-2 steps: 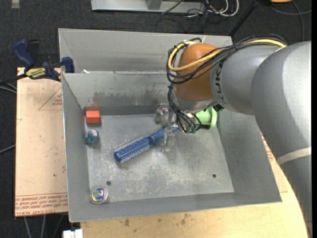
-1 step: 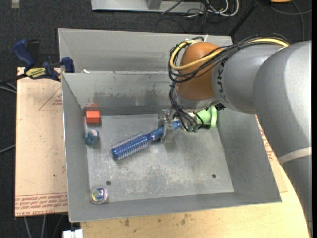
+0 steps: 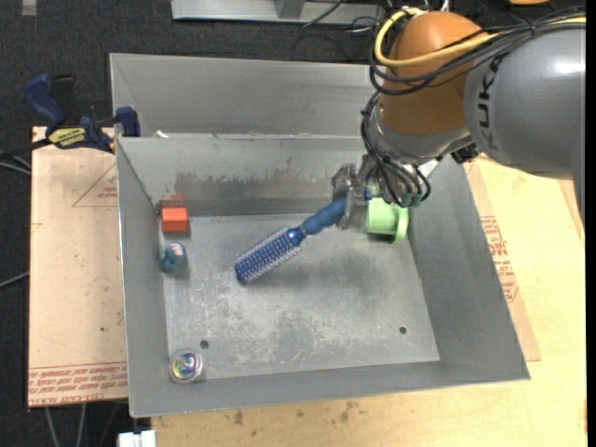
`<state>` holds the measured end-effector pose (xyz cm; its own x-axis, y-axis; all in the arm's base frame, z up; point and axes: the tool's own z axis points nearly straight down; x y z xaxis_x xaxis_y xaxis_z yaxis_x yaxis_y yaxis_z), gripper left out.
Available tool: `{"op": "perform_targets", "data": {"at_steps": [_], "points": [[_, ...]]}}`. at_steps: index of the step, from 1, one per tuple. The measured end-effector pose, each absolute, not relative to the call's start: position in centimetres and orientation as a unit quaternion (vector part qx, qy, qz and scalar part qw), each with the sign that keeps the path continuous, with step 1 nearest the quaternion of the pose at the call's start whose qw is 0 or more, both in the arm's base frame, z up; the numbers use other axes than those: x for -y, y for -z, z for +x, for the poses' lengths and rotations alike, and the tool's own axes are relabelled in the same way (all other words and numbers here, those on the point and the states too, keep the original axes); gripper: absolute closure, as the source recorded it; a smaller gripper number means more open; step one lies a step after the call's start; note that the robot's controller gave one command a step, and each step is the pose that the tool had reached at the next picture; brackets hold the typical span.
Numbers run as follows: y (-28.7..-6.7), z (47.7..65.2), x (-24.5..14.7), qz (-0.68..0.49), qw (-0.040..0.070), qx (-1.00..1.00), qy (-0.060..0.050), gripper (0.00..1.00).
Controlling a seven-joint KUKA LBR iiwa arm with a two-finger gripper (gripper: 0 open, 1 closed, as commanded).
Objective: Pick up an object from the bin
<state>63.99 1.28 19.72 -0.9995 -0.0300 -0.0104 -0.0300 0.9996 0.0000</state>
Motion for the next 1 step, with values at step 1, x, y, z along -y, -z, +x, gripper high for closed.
{"op": "perform_targets", "data": {"at_steps": [1], "points": [[-31.79,64.16,-1.39,0.005,0.006,-1.000,0.000,1.00]]}}
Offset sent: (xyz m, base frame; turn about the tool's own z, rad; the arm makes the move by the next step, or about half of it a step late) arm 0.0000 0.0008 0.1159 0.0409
